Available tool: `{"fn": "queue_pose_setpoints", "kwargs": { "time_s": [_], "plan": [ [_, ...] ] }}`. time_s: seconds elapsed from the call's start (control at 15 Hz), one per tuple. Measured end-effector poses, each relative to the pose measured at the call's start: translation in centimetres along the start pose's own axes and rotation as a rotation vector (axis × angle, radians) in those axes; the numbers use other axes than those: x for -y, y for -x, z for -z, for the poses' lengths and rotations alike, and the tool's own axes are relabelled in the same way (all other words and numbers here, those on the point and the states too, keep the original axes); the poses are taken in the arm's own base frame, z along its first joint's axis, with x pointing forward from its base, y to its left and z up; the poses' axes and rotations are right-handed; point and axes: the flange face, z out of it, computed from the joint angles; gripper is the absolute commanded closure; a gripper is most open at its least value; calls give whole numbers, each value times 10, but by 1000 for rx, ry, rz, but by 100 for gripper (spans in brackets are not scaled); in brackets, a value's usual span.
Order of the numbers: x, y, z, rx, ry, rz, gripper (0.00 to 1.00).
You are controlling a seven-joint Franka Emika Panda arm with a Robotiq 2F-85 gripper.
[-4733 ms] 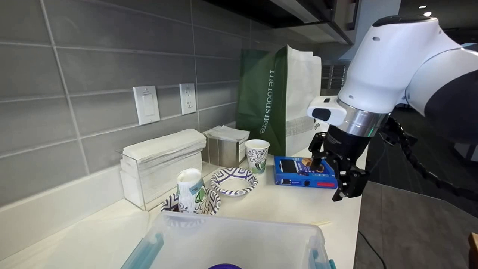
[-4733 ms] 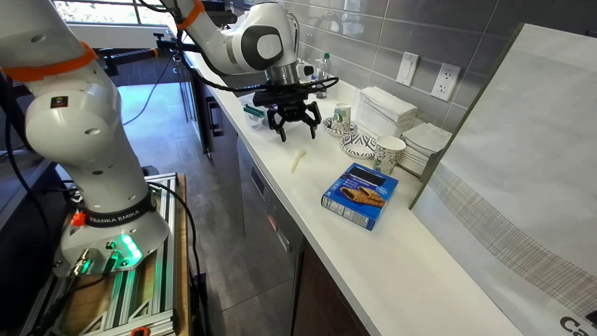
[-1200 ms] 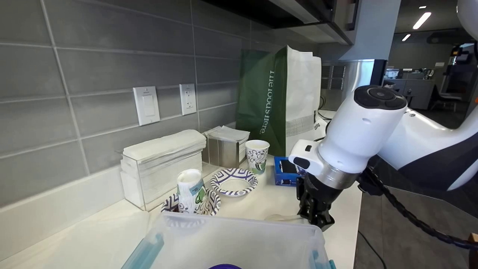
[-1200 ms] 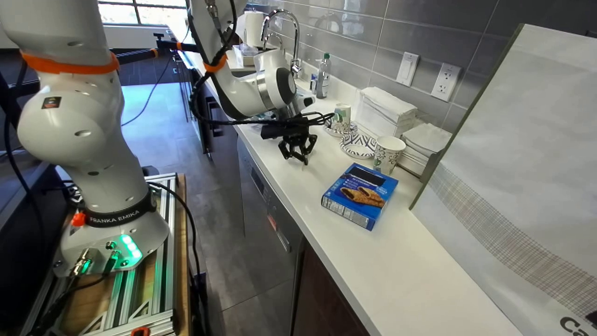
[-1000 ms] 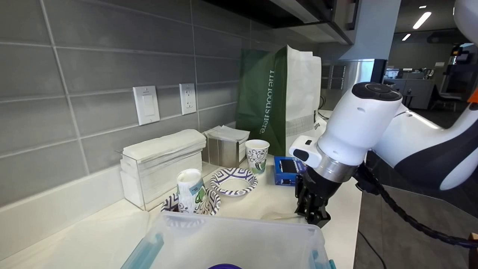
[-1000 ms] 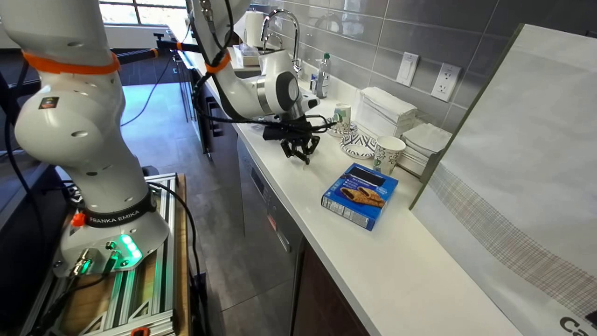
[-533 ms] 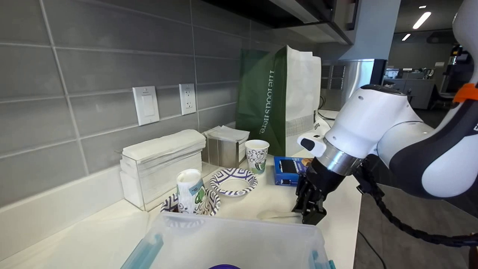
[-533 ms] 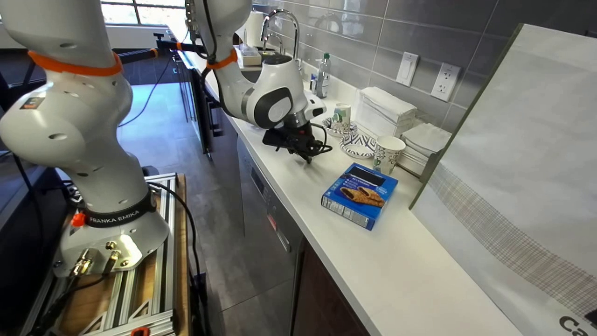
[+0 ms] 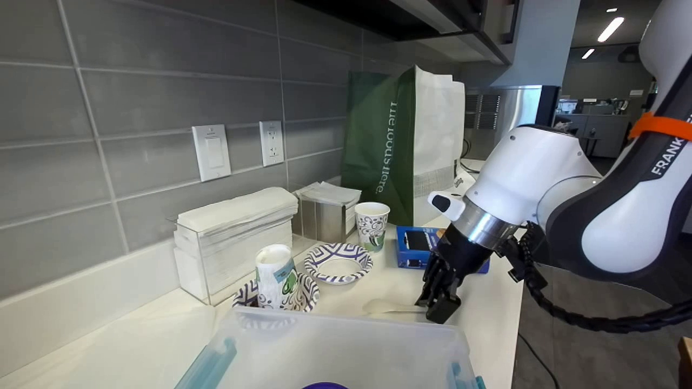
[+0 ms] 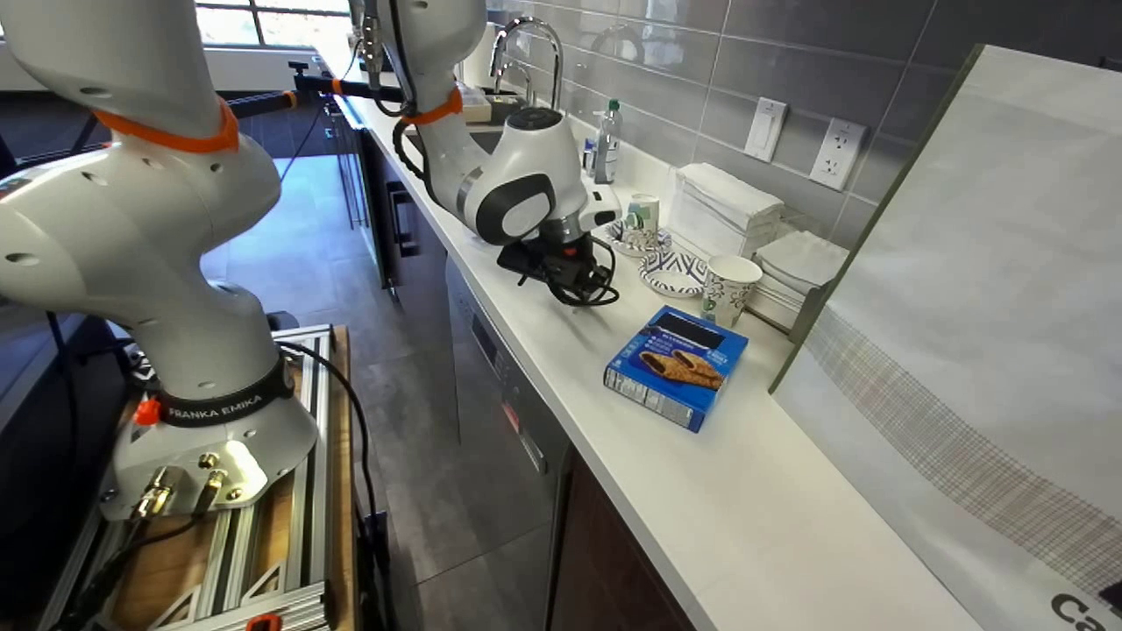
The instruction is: Move the spoon slightly
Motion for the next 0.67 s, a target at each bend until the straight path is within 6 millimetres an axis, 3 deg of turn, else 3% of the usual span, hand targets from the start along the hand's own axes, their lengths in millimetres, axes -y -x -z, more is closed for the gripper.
{"fn": "queue_pose_setpoints", "kwargs": {
  "time_s": [0.67],
  "plan": [
    [-25,3,-7,-80,-149,-167,99]
  ]
}}
